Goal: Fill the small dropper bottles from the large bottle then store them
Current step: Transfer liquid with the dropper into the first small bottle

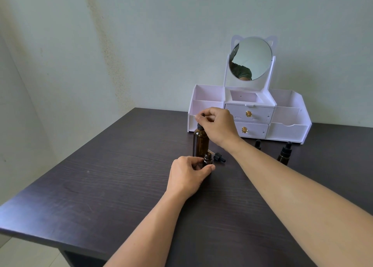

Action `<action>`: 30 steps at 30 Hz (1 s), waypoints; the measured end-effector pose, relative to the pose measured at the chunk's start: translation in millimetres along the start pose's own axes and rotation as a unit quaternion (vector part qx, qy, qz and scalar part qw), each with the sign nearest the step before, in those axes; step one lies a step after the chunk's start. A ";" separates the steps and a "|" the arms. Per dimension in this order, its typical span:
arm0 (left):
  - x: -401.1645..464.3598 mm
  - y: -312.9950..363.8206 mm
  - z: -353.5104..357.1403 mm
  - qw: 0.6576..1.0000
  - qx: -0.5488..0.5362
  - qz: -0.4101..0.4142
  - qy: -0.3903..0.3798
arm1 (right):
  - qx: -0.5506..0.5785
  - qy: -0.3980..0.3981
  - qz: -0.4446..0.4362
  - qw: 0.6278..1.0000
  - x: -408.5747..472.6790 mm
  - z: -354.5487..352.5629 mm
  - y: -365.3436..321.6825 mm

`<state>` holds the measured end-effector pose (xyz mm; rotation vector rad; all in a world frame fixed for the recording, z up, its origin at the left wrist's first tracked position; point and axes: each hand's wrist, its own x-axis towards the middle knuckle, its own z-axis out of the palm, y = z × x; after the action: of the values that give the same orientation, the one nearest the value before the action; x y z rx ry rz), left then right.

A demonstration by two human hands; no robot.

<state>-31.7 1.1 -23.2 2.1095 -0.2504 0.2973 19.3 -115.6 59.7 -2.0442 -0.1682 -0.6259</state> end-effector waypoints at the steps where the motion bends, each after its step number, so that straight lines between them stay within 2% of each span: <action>1: 0.0 0.3 0.1 1.000 0.001 0.000 0.000 | 0.000 0.000 -0.001 1.000 -0.1 0.2 0.1; 14: 0.3 -0.8 0.9 1.000 0.003 0.000 -0.002 | 0.004 0.035 -0.026 0.999 -2.5 0.5 -3.0; 19: 0.6 -1.1 1.9 1.000 0.001 -0.004 -0.004 | 0.036 0.032 -0.011 0.999 2.9 -2.4 -4.3; 30: 0.6 -4.0 2.8 1.000 -0.016 -0.002 0.000 | 0.105 0.075 -0.065 0.990 22.3 -31.1 -43.2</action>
<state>-29.6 0.9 -27.6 2.0792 -0.2491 0.2886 11.5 -121.5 116.6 -1.7873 -0.2693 -0.8049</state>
